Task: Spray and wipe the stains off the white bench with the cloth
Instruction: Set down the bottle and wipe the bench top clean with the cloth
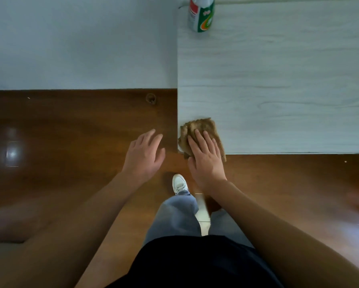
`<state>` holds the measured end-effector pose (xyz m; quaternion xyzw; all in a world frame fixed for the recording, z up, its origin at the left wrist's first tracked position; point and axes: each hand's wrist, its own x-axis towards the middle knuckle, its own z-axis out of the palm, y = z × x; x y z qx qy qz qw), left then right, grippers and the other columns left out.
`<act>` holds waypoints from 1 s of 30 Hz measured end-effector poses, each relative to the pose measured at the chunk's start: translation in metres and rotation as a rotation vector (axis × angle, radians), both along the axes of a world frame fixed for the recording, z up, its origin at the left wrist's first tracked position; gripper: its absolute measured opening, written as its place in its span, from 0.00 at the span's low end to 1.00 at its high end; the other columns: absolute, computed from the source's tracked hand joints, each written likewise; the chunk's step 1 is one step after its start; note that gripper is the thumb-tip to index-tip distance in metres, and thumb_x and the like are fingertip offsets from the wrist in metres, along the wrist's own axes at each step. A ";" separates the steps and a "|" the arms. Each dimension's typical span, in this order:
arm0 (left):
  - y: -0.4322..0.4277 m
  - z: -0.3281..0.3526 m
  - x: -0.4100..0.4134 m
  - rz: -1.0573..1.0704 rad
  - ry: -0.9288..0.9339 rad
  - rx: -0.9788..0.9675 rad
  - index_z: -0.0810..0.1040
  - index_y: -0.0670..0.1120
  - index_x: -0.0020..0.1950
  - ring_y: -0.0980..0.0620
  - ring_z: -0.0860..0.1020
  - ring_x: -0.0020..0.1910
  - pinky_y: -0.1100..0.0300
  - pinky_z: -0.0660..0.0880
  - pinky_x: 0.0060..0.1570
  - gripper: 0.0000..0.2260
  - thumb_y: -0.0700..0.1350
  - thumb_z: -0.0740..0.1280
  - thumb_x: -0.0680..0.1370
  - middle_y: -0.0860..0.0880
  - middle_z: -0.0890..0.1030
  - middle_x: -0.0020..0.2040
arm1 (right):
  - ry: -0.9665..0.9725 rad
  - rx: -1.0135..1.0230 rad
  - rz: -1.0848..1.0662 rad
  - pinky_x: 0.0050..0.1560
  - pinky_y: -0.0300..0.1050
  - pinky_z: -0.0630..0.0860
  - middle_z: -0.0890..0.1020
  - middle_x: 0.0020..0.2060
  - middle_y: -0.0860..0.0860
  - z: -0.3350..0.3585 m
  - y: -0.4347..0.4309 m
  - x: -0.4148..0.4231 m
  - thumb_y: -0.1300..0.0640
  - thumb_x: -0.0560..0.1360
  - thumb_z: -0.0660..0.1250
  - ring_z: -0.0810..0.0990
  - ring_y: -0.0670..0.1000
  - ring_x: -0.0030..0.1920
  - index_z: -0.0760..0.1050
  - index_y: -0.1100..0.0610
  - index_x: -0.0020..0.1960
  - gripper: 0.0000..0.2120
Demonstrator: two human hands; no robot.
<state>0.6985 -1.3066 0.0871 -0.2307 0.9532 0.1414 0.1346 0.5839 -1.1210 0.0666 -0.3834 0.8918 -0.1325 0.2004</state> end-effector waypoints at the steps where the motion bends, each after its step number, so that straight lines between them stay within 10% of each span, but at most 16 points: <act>1: -0.005 0.000 0.003 0.011 -0.002 0.012 0.70 0.46 0.76 0.44 0.69 0.76 0.45 0.69 0.72 0.22 0.54 0.59 0.84 0.44 0.70 0.77 | -0.002 0.010 0.011 0.79 0.50 0.38 0.56 0.81 0.51 0.000 -0.006 -0.001 0.53 0.81 0.58 0.49 0.55 0.81 0.60 0.51 0.80 0.27; 30: 0.012 -0.019 -0.133 0.005 0.123 -0.023 0.70 0.47 0.76 0.41 0.64 0.79 0.46 0.66 0.76 0.22 0.54 0.61 0.83 0.40 0.65 0.80 | 0.095 0.054 0.331 0.79 0.54 0.46 0.54 0.81 0.53 -0.009 -0.167 -0.258 0.47 0.83 0.54 0.50 0.56 0.81 0.53 0.51 0.82 0.29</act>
